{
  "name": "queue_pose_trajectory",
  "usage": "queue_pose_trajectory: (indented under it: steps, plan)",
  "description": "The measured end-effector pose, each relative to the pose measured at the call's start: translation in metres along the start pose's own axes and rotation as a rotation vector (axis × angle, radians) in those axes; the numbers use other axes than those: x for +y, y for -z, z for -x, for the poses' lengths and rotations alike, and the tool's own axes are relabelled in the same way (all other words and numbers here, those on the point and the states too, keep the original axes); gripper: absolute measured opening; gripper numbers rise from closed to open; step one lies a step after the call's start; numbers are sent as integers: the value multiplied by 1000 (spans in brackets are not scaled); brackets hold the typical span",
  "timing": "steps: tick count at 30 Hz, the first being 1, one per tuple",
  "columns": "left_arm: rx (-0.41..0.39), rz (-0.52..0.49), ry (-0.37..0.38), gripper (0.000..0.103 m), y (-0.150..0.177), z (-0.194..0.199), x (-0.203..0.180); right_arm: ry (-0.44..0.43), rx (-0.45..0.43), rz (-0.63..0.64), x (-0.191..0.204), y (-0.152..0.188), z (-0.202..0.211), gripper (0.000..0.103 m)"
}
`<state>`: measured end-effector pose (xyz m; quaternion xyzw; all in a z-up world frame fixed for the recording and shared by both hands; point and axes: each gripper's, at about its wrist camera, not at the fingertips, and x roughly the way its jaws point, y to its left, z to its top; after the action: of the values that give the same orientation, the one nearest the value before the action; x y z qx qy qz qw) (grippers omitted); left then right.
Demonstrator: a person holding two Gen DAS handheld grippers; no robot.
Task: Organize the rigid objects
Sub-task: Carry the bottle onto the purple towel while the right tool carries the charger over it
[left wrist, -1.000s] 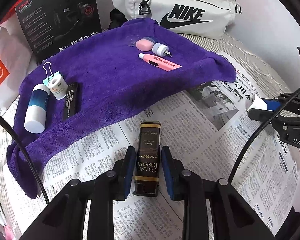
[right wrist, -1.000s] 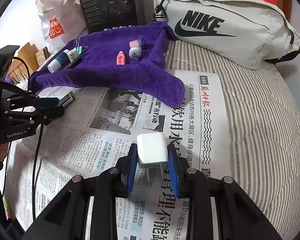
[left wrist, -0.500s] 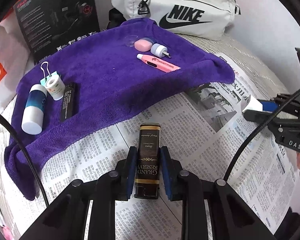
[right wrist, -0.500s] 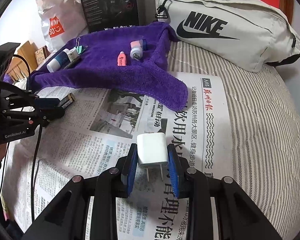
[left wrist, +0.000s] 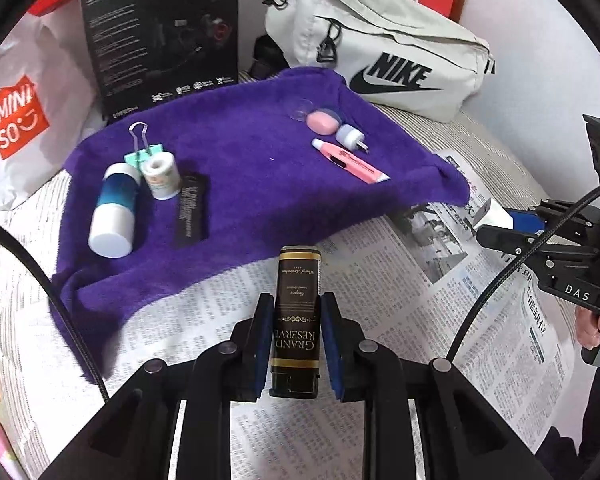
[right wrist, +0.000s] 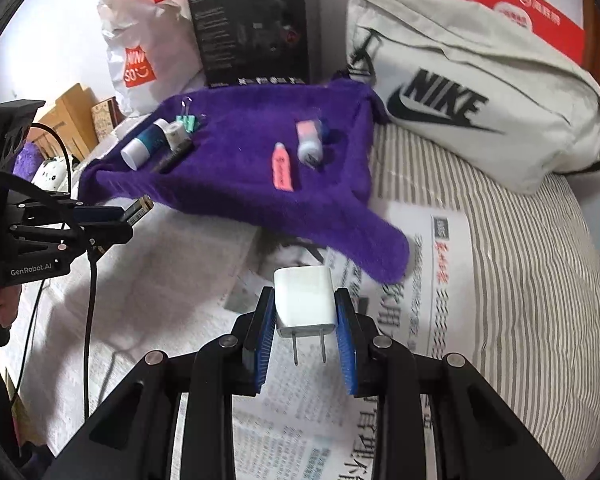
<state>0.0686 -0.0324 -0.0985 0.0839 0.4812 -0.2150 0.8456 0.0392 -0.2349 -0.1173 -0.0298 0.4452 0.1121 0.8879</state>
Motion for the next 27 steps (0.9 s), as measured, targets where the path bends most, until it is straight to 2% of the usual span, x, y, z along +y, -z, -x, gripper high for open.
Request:
queue_pose_trajectory:
  steps: [11,27]
  plan:
    - [-37,21,-23,23,-16,18,19,-39,-43,35,12,-29,2,29]
    - [-26,56,-32,23,-43,6,47,-69,-52,51,21,-68,-17,29]
